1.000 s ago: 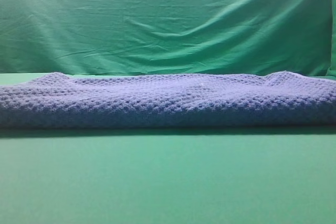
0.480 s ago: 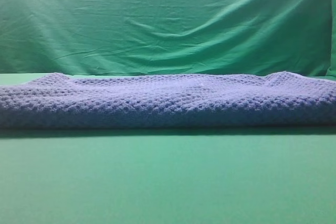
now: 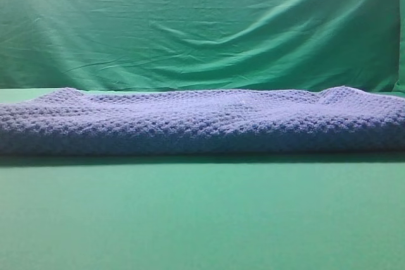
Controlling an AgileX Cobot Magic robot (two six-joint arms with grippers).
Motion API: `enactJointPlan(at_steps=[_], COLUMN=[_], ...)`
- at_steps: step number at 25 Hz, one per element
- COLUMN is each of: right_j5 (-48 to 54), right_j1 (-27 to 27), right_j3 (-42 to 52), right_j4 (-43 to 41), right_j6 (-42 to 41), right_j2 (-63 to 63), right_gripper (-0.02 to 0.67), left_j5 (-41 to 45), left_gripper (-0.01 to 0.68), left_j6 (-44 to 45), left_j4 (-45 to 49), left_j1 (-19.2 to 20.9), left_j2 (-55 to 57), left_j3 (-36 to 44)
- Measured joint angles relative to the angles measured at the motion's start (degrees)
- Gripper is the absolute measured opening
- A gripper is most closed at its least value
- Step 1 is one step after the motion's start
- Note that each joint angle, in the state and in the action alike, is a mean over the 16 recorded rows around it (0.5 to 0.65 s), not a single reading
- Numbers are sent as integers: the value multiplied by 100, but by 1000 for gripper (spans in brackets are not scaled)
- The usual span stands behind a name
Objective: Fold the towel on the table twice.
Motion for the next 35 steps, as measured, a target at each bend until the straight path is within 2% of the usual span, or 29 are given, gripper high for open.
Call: enactJointPlan(at_steps=[9,18,29,35], right_j5=[-8,-132,-1465,-2061], right_j1=[0,0,0,0], right_j3=[420,694,2162,2956], right_j4=[292,390,166,157], right_j6=[-26,-97,-174,-182], right_j2=[-977,-1275,-1278,-1278], right_gripper=[0,0,0,0], left_j5=[6,-250,-1272,-1526], left_gripper=[0,0,0,0], left_j6=[-598,-1175,-1236,-1232], left_j4=[272,931,1570,1668], left_j1=[0,0,0,0], left_j2=[-933,-1147,-1147,-1147], left_j3=[670,1219,2453,2872])
